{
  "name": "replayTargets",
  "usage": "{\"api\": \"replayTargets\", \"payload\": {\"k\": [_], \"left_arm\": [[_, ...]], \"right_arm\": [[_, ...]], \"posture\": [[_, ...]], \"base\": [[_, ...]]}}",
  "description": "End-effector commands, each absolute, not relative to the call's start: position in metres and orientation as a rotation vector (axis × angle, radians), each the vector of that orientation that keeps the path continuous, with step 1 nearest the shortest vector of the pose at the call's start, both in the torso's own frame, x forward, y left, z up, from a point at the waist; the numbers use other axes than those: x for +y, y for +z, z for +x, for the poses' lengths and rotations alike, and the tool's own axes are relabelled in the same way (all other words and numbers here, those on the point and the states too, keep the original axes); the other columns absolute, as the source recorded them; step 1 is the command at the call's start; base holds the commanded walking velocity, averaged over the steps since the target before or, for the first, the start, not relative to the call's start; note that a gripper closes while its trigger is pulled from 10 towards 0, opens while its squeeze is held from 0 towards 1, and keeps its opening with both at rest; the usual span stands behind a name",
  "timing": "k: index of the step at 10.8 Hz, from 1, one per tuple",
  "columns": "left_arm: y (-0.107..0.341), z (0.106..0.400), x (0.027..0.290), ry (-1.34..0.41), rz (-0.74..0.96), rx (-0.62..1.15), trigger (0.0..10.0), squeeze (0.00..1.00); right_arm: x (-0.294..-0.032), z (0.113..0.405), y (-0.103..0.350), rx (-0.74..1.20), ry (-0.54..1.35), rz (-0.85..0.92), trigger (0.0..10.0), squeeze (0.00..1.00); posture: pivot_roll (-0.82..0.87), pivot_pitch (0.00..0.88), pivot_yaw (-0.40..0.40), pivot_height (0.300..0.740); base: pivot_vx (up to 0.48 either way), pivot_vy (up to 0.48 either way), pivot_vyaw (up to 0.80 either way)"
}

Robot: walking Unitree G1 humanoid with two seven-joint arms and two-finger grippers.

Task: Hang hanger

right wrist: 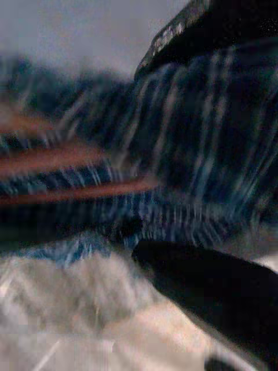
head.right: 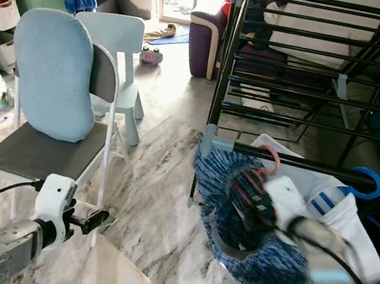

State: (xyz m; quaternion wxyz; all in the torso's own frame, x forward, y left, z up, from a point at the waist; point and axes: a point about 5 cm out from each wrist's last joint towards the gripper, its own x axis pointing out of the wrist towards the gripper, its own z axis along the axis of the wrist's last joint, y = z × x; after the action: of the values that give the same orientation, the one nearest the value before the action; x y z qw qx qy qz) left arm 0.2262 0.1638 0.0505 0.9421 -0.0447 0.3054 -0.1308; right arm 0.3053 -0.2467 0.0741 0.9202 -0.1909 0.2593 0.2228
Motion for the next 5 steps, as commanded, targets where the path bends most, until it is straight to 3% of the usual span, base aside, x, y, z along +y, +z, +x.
{"api": "replayTargets", "payload": {"k": [1,5], "left_arm": [[0.0541,0.2262,0.1647,-0.279,-0.073,0.619,10.0,0.0],[0.0541,0.2226,0.1654,-0.286,-0.066,0.637,10.0,0.0]], "right_arm": [[-0.2436,0.3091,0.0754,0.527,0.495,-0.372,0.0,0.0],[-0.2403,0.3103,0.0705,0.531,0.583,-0.342,0.0,0.0]], "posture": [[-0.11,0.0,0.034,0.74],[-0.1,0.0,0.03,0.74]], "base": [[0.0,0.0,0.0],[0.0,0.0,0.0]]}}
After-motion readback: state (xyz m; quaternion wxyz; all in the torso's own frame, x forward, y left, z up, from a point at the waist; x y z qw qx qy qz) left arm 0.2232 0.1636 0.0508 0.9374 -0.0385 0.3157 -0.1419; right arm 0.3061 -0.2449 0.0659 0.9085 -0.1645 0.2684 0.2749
